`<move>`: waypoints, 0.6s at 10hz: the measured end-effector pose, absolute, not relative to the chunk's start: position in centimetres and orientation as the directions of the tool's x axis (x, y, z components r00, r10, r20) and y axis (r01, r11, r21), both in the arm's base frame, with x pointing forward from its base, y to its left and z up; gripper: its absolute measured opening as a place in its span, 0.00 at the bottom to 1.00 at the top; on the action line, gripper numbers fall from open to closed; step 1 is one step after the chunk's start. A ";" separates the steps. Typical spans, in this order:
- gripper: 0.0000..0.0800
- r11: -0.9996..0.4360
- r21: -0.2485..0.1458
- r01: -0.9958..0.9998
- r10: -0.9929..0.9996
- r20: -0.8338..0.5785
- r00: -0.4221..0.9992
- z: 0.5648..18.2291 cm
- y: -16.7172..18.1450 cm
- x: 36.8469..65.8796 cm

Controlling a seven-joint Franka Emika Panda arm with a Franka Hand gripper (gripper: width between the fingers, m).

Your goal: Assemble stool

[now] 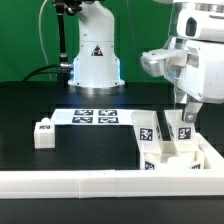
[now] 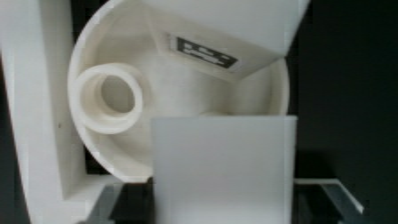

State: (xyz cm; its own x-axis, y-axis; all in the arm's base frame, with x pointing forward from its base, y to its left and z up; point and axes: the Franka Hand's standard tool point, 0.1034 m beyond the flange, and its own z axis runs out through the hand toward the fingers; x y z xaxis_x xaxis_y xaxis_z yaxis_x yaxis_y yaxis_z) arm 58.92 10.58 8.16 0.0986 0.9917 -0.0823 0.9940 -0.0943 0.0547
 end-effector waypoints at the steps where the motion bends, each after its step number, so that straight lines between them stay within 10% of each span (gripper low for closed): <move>1: 0.42 -0.188 0.062 0.980 0.978 -0.077 0.192 8.1 10.6 58.9; 6: 0.42 -0.705 0.087 0.704 0.704 -0.030 0.709 8.1 10.7 58.7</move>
Offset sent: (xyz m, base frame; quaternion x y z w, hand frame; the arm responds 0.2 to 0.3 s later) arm -0.0098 0.0040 -0.0010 0.0213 -0.0117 0.2420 0.9700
